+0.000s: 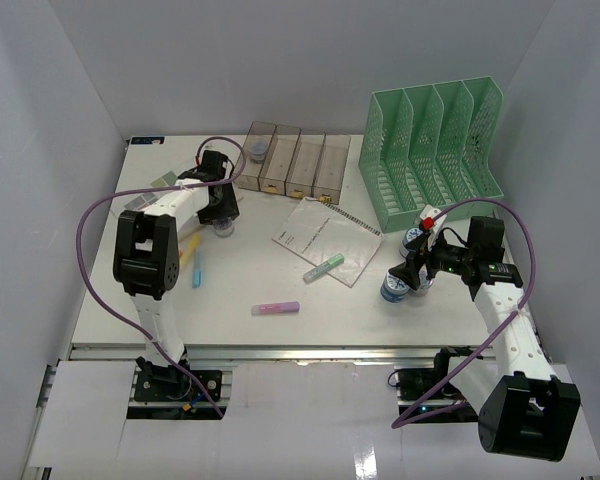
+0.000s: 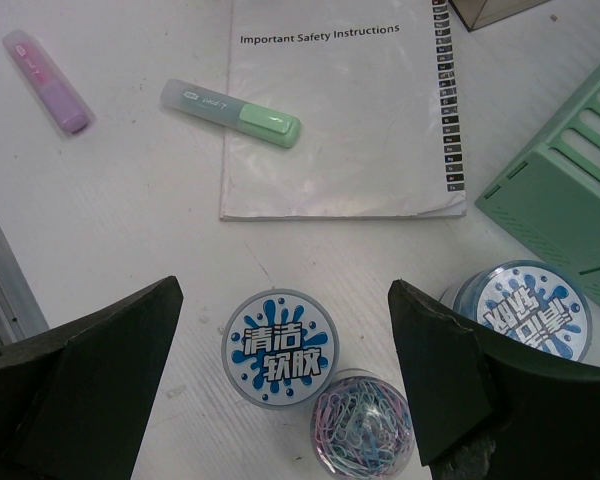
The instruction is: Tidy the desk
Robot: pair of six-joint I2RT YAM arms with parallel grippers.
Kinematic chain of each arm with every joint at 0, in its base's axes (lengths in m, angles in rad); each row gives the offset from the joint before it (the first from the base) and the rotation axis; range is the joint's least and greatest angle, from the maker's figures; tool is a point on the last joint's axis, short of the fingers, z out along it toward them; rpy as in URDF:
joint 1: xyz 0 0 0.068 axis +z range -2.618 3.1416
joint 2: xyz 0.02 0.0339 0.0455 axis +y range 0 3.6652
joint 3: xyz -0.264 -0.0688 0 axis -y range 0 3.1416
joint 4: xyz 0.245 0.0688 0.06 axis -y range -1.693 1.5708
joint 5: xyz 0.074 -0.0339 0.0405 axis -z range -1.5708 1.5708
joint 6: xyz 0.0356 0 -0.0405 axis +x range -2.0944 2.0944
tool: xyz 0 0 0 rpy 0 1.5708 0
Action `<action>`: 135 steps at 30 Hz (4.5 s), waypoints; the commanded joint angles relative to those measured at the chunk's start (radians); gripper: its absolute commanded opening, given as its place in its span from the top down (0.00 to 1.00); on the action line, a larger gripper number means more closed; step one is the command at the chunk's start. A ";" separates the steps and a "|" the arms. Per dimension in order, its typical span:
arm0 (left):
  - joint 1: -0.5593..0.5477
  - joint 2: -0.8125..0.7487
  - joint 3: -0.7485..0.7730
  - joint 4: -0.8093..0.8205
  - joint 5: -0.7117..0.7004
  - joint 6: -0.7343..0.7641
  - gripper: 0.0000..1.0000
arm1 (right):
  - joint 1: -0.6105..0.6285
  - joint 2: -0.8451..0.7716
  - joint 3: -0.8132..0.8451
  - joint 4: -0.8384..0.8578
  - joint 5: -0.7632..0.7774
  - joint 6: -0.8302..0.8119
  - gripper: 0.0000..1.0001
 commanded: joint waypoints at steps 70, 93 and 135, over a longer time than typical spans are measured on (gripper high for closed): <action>-0.009 -0.578 -0.284 0.373 0.389 0.093 0.02 | -0.025 0.104 0.194 -0.300 0.166 -0.147 0.10; 0.003 -1.188 -0.852 0.410 0.374 0.166 0.02 | -0.123 0.252 0.224 -0.563 0.314 -0.821 0.00; 0.002 -1.142 -0.917 0.697 0.854 -0.092 0.02 | -0.079 0.414 0.149 -0.415 0.268 -0.925 0.64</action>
